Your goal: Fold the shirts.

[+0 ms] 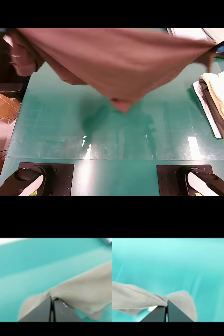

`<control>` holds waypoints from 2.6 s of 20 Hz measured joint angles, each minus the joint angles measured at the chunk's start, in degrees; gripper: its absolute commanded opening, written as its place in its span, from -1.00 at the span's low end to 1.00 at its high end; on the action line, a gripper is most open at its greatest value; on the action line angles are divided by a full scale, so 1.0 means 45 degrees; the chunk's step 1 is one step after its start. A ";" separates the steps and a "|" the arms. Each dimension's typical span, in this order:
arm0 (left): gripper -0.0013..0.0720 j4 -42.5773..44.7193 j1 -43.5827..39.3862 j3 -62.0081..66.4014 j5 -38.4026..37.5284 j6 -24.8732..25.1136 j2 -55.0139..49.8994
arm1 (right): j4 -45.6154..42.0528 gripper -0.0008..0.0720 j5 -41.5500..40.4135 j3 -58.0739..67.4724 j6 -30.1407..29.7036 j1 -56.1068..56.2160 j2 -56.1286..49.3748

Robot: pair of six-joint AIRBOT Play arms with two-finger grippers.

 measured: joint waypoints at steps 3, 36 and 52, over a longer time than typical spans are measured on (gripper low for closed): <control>-0.90 -0.0321 0.0000 0.1083 -0.0597 0.0024 0.0670 | -0.0005 -0.94 0.0223 0.1778 -0.0024 -0.0525 0.0306; 0.40 0.0568 0.3385 -0.2885 0.0199 -0.0287 -0.7825 | -0.0005 -0.03 0.2467 0.0408 -0.0257 -0.0481 -0.7800; -0.86 -0.3385 0.3915 -0.9554 0.2681 0.0884 -0.6858 | 0.1243 -0.02 0.0908 -0.5105 -0.0928 -0.0996 -0.4663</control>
